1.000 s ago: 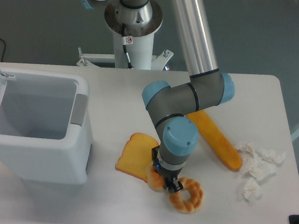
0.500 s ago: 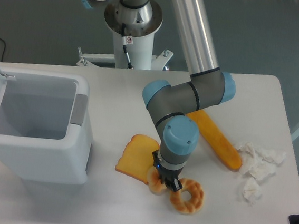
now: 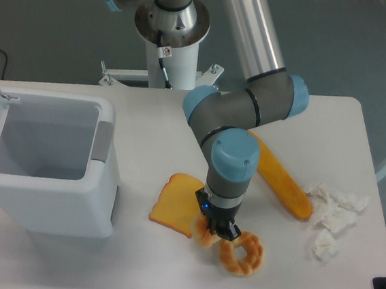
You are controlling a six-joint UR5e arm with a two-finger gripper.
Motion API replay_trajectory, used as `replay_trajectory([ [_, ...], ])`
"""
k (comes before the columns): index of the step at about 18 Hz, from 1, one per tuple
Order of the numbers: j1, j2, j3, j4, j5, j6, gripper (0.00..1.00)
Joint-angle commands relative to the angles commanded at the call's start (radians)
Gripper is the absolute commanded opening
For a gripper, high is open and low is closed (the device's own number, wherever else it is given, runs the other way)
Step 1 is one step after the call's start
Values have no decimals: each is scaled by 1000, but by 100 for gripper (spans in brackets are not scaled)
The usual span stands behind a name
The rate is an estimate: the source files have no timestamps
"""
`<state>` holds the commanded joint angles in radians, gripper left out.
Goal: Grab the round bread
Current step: 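Lift the held bun up and carry it toward the baguette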
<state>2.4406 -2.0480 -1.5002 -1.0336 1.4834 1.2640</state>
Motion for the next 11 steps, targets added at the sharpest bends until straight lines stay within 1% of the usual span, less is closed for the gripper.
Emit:
replay_trajectory([
  [2,0,55,2,-74,-5,0,0],
  [4,8,113,6,-165,-20,1,0],
  [6,12,129,18,-248,-20,8,0],
  [7,14,149,23,-285,-20,9,0],
  [9,34,202,23,-336,-18,18,0],
  [11,75,219,23,-384,-21,92,0],
])
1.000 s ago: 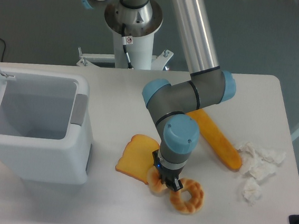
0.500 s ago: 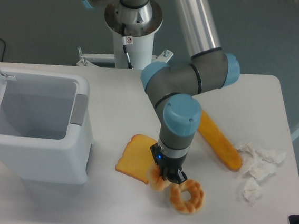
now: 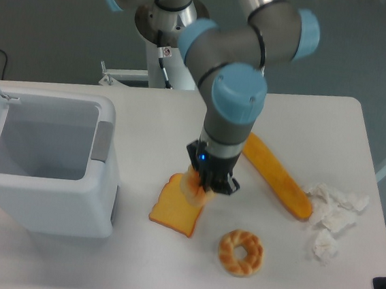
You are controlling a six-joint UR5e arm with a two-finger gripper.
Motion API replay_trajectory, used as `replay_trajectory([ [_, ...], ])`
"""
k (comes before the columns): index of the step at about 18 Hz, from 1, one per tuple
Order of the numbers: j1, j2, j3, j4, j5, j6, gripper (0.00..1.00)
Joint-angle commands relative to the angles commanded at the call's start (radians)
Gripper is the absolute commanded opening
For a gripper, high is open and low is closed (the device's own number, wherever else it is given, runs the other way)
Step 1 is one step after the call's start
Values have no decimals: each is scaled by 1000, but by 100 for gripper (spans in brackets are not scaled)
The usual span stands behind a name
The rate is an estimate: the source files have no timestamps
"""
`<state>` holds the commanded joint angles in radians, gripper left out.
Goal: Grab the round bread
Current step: 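Lift the held bun up and carry it toward the baguette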
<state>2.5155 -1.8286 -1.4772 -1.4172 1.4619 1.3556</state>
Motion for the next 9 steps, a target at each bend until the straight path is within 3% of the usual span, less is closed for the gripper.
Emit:
replay_trajectory([
  [3,71,28,-2,-74,3,135,0],
  [9,128,49,-5,-85,2,201,0],
])
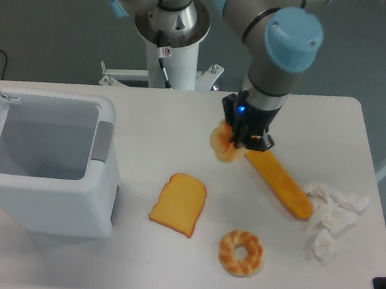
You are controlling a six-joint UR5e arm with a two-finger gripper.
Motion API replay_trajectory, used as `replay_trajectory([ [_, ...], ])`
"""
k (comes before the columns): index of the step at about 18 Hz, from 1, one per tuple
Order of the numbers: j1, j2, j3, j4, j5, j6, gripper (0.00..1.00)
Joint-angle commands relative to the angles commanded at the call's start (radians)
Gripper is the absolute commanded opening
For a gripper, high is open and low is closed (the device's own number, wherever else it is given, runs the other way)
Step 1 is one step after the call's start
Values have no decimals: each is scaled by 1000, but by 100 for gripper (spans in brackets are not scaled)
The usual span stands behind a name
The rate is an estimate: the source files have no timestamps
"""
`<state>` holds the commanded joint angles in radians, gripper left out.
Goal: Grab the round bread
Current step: 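Lift the held bun up and carry it toward the baguette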
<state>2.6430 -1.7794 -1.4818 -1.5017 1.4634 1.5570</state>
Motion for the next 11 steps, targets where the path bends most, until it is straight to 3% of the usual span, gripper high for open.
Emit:
replay_trajectory([
  [11,11,8,3,3,-28,3,0],
])
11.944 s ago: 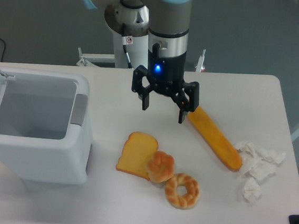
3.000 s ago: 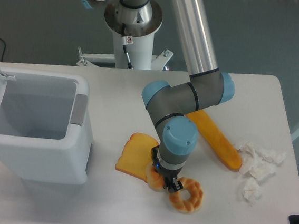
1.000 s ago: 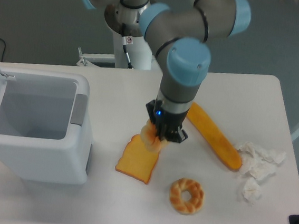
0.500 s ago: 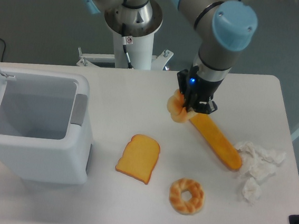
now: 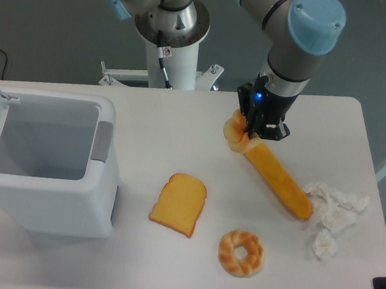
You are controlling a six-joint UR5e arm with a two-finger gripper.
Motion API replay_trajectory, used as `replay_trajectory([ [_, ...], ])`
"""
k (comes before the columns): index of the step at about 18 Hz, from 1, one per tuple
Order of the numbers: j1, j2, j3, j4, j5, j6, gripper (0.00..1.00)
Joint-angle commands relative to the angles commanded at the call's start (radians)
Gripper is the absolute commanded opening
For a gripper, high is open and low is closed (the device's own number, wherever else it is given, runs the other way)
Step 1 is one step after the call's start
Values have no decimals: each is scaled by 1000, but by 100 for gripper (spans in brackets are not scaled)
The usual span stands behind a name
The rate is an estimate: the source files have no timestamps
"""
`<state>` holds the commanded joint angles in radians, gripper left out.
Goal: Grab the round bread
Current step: 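Lift the held bun up and carry it toward the baguette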
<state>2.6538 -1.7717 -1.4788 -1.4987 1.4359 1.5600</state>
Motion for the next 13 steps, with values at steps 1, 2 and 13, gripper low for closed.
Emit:
replay_trajectory([
  [1,0,0,0,0,-6,0,0],
  [2,2,0,0,0,-11,0,0],
  [13,3,0,2,3,-11,-2,0],
])
